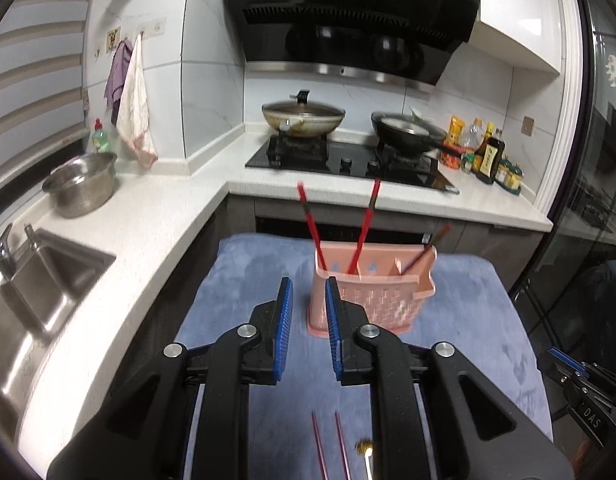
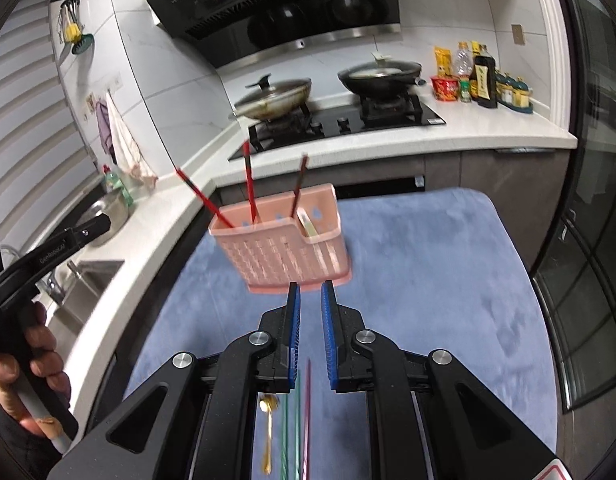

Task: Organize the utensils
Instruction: 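Move both open tools back over the remaining utensils, then lower the left tool onto a red chopstick while the right tool lowers onto another red chopstick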

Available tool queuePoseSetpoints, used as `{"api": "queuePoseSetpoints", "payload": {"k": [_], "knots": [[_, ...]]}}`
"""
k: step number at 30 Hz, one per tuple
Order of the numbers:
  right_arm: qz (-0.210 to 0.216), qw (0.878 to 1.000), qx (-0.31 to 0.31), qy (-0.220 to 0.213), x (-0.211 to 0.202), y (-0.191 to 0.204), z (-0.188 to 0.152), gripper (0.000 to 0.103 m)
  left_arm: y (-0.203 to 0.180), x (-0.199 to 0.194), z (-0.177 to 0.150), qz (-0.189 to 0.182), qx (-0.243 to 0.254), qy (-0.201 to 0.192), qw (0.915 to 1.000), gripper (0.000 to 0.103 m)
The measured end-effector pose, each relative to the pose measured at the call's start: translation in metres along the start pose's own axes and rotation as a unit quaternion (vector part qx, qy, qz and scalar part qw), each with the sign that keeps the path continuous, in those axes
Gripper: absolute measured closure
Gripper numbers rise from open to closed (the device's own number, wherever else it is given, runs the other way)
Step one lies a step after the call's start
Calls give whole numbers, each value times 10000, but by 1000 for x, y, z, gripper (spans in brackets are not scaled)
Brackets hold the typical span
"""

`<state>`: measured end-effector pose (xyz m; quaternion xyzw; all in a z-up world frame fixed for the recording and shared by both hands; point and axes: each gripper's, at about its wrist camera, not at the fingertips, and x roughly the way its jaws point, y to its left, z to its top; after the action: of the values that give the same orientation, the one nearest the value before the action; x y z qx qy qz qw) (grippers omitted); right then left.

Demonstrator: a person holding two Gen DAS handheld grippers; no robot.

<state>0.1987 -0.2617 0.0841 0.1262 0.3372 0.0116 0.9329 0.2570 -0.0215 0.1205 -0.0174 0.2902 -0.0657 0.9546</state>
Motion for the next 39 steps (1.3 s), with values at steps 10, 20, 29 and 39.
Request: {"api": "queuePoseSetpoints", "payload": {"k": [10, 20, 29, 39], "knots": [[-292, 9972, -325, 609, -2, -1, -82, 91, 22, -2, -73, 187, -89, 658, 9976, 87], [-182, 9911, -306, 1280, 7, 5, -151, 91, 24, -5, -147, 173, 5, 1291, 9915, 87], [-119, 9859, -295, 1641, 17, 5, -187, 91, 21, -6, -191, 103, 17, 1719, 9851, 87], [-62, 9814, -374, 1883, 30, 13, -202, 91, 12, -4, -210, -28, 135, 1934, 9810, 87]]}}
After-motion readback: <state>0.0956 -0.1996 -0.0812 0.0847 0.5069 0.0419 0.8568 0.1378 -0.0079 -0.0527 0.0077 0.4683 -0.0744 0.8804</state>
